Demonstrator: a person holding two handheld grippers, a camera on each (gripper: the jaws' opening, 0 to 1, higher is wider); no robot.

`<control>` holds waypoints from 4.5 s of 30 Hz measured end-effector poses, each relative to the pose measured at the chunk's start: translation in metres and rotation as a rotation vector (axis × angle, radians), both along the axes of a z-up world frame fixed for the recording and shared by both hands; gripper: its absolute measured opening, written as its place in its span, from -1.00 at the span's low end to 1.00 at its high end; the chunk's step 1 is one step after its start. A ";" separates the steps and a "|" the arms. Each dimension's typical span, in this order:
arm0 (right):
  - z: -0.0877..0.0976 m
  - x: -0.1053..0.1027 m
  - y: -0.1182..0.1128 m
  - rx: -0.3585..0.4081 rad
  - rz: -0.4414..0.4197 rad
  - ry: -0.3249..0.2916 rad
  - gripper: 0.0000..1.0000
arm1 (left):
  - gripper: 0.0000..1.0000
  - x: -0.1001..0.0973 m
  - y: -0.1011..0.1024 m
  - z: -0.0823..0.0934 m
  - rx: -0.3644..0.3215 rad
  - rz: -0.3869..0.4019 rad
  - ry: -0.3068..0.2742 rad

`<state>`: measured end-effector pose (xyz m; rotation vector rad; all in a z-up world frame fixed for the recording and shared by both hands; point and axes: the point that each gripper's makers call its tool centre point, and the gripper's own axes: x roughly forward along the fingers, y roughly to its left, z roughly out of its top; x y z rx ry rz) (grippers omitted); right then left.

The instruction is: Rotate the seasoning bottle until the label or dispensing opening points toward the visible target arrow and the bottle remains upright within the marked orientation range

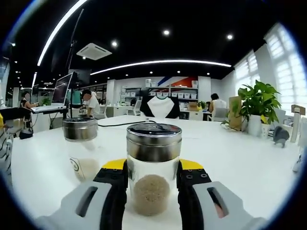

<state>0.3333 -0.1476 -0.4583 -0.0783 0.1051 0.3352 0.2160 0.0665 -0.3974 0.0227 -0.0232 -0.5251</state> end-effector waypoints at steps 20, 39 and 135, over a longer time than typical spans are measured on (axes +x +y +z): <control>0.000 -0.011 0.008 0.023 0.300 0.002 -0.24 | 0.85 0.001 0.002 0.003 -0.003 -0.007 0.003; 0.001 -0.021 0.011 0.040 0.603 0.011 -0.24 | 0.86 0.003 0.001 0.002 0.002 -0.005 0.007; -0.007 0.000 -0.011 -0.042 -0.288 0.003 -0.19 | 0.89 0.003 0.010 0.012 -0.039 0.011 -0.013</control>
